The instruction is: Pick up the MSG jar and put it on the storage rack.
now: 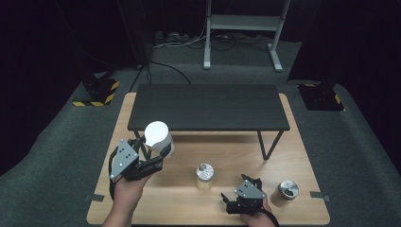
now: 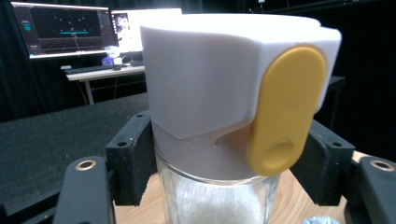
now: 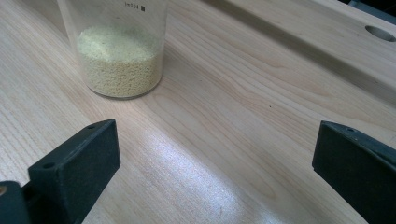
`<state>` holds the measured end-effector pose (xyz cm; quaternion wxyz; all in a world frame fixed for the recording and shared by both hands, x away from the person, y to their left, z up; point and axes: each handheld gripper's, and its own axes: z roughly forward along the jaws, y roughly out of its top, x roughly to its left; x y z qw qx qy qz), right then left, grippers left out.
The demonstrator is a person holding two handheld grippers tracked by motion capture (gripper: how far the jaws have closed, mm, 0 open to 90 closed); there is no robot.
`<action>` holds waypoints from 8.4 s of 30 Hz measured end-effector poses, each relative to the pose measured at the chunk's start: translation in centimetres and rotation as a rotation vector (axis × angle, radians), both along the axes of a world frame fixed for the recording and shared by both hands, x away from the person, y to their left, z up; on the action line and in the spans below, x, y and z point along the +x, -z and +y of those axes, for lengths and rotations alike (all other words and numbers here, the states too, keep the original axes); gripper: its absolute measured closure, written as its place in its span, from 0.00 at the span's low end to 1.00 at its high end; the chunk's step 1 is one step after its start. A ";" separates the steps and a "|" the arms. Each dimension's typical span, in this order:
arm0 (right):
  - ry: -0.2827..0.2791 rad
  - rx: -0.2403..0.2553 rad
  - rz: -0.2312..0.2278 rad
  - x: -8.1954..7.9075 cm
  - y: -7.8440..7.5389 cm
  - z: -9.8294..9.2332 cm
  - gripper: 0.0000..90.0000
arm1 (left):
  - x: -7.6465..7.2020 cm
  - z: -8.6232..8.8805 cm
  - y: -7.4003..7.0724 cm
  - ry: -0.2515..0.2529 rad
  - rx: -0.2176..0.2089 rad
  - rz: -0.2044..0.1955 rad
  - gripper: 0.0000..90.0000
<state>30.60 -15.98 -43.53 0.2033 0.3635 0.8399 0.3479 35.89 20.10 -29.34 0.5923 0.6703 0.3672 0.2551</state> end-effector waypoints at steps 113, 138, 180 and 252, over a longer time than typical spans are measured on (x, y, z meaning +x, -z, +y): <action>-0.015 0.010 0.000 0.0 0.0 -0.1 0.00 | 10.8 -3.3 -1.7 -0.074 -0.019 0.019 0.34; -0.015 0.011 -0.001 0.0 0.0 -0.1 0.00 | 10.9 -3.5 -2.1 -0.082 -0.015 0.015 0.21; -0.021 0.002 -0.007 -0.1 0.0 0.0 0.00 | 6.7 -2.2 -2.3 -0.110 -0.002 0.031 0.01; -0.017 -0.009 -0.014 -0.2 0.0 0.1 0.00 | -3.9 -0.2 13.2 -0.046 0.154 0.338 0.01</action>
